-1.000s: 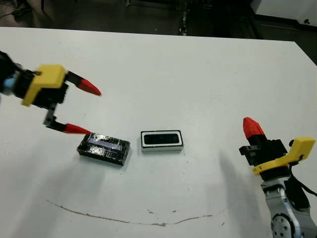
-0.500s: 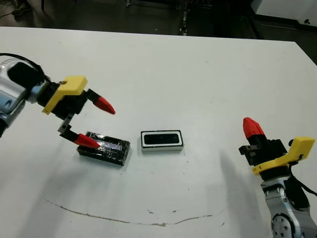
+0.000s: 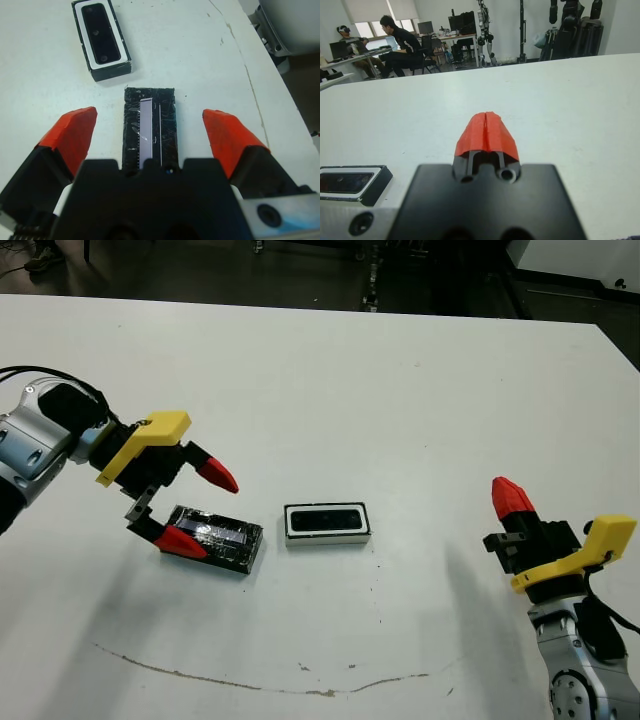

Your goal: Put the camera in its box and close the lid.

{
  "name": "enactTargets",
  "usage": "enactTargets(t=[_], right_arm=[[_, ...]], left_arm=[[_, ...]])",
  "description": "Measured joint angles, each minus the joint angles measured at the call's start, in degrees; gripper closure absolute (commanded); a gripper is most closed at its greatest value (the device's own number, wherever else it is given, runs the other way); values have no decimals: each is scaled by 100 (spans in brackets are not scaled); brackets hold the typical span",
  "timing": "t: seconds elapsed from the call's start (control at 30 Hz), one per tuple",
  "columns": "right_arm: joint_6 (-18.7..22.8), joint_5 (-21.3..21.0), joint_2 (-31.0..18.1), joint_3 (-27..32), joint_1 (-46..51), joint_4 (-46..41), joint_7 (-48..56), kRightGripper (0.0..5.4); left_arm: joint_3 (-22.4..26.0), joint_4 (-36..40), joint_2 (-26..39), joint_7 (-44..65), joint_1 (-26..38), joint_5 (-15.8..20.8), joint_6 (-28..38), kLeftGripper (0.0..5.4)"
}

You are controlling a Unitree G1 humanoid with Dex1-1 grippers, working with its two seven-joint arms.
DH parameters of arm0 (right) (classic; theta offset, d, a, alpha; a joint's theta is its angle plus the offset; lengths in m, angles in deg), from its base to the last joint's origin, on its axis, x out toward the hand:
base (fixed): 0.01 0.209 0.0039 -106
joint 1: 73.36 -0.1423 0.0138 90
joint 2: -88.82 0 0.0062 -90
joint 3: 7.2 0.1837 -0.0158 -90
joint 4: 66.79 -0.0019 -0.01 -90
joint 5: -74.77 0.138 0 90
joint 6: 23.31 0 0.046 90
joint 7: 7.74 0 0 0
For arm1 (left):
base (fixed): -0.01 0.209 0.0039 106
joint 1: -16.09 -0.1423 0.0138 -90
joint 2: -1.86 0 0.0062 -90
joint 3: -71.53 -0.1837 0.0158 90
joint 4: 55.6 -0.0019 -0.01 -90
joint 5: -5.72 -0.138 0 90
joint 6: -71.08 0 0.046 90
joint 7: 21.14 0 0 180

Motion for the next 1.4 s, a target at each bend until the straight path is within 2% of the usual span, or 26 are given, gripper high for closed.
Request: enactTargets(t=[0.13, 0.27, 0.5, 0.73, 0.83, 1.07, 1.23, 1.4], right_arm=[[0, 1, -7, -11, 0, 0, 0, 537], [0, 10, -41, -32, 0, 0, 8, 537], [0, 62, -73, -38, -1, 0, 24, 537], [9, 75, -83, -46, -1, -5, 21, 537], [9, 75, -84, -49, -2, -6, 19, 537], [59, 92, -85, -56, -2, -26, 3, 537], [59, 107, -89, -57, -2, -25, 12, 537], [59, 115, -98, -56, -1, -24, 33, 537]], left_arm=[[1, -4, 0, 1, -33, -128, 44, 0], [-53, -6, 0, 5, -36, -123, -218, 0], [-69, -8, 0, 6, -126, -338, -74, 0], [18, 19, -1, 8, -205, -562, -527, 0], [91, 22, -8, 9, -357, -552, -637, 0], [371, 17, -74, 12, -541, -1001, -458, 0], [366, -63, -249, 12, -561, -1171, -512, 0], [551, -234, -332, 13, -655, -1373, -185, 0]])
